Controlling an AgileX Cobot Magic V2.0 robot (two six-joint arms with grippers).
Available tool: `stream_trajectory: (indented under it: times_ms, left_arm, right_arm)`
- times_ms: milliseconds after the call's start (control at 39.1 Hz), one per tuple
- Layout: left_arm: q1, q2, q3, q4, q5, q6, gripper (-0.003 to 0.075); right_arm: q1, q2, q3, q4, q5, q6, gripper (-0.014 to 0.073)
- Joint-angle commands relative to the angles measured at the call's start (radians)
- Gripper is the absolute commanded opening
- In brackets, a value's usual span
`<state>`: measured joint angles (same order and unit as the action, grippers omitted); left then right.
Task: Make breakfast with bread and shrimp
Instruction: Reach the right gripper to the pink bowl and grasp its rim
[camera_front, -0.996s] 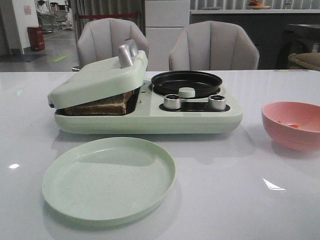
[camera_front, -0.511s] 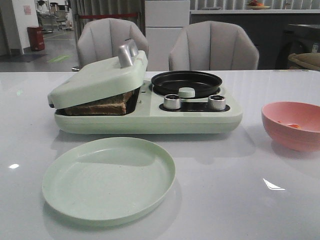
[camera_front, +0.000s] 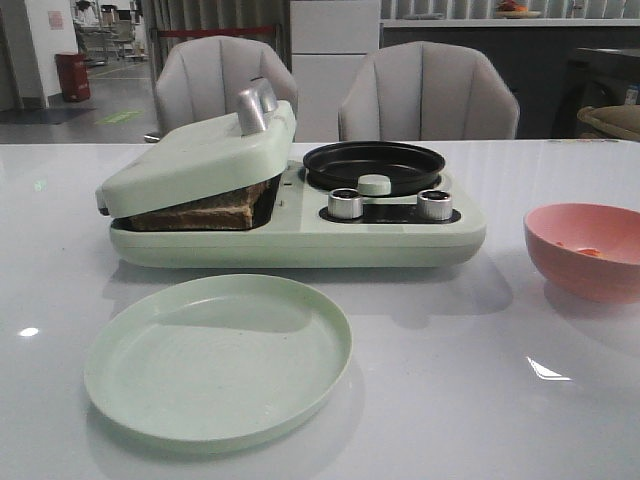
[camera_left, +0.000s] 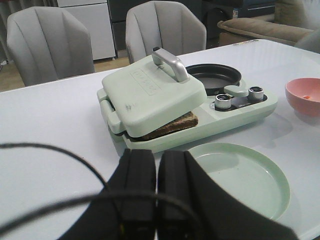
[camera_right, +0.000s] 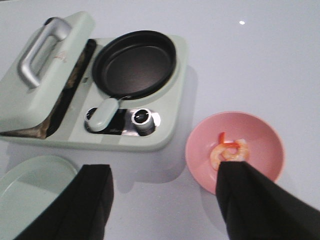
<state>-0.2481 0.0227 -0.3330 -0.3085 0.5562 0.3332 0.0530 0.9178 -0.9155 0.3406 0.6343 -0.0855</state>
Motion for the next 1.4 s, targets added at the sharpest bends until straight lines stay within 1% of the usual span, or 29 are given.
stream_trajectory:
  times_ms: [0,153,307,358,434,562,639,817,1022,1098,1175,1226,1252,1303,1328,1354,1379]
  left_arm:
    - [-0.006,0.013,-0.026,-0.023,-0.077,-0.01,0.0113]
    - [-0.006,0.013,-0.026,-0.021,-0.077,-0.01,0.0113]
    - [-0.006,0.013,-0.026,-0.021,-0.077,-0.01,0.0113]
    - [-0.006,0.013,-0.026,-0.021,-0.077,-0.01,0.0113]
    - [-0.006,0.013,-0.026,-0.021,-0.077,-0.01,0.0113]
    - [-0.006,0.013,-0.026,-0.021,-0.077,-0.01,0.0113]
    - [-0.006,0.013,-0.026,-0.021,-0.077,-0.01,0.0113]
    - [-0.006,0.013,-0.026,-0.021,-0.077,-0.01,0.0113]
    - [-0.006,0.013,-0.026,-0.021,-0.077,-0.01,0.0113]
    - [-0.006,0.013,-0.026,-0.021,-0.077,-0.01,0.0113]
    - [-0.006,0.013,-0.026,-0.021,-0.077,-0.01,0.0113]
    - [-0.006,0.013,-0.026,-0.021,-0.077,-0.01,0.0113]
    - [-0.006,0.013,-0.026,-0.021,-0.077,-0.01,0.0113]
    - [-0.006,0.013,-0.026,-0.021,-0.077,-0.01,0.0113]
    - [-0.006,0.013,-0.026,-0.021,-0.077,-0.01,0.0113]
    - [-0.006,0.013,-0.026,-0.021,-0.077,-0.01,0.0113]
    - [-0.006,0.013,-0.026,-0.021,-0.077,-0.01,0.0113]
  right_arm:
    - [-0.066,0.056,-0.076,0.038,-0.01,0.001,0.0539]
    - [-0.167,0.182,-0.115,0.065,0.014,-0.004,0.0539]
    - [-0.285,0.301,-0.128,0.131,0.02,-0.008,0.0539]
    - [-0.315,0.34,-0.128,0.168,0.022,-0.026,0.0539]
    - [-0.349,0.413,-0.128,0.23,0.042,-0.089,0.0539]
    - [-0.359,0.526,-0.128,0.339,0.066,-0.194,0.0539]
    - [-0.359,0.589,-0.128,0.365,0.051,-0.228,0.0539]
    - [-0.359,0.705,-0.129,0.368,-0.027,-0.231,0.0539]
    - [-0.359,0.766,-0.132,0.37,-0.123,-0.231,0.0539]
    - [-0.359,0.793,-0.154,0.371,-0.132,-0.231,0.0528]
    - [-0.356,0.829,-0.183,0.371,-0.116,-0.231,0.0454]
    - [-0.356,0.855,-0.212,0.371,-0.095,-0.232,0.0346]
    - [-0.354,0.873,-0.231,0.371,-0.079,-0.232,0.0275]
    - [-0.351,0.895,-0.252,0.371,-0.059,-0.232,0.0172]
    - [-0.349,0.907,-0.26,0.371,-0.05,-0.232,0.014]
    - [-0.349,0.914,-0.268,0.371,-0.041,-0.232,0.0129]
    - [-0.348,0.924,-0.27,0.372,-0.039,-0.232,0.0141]
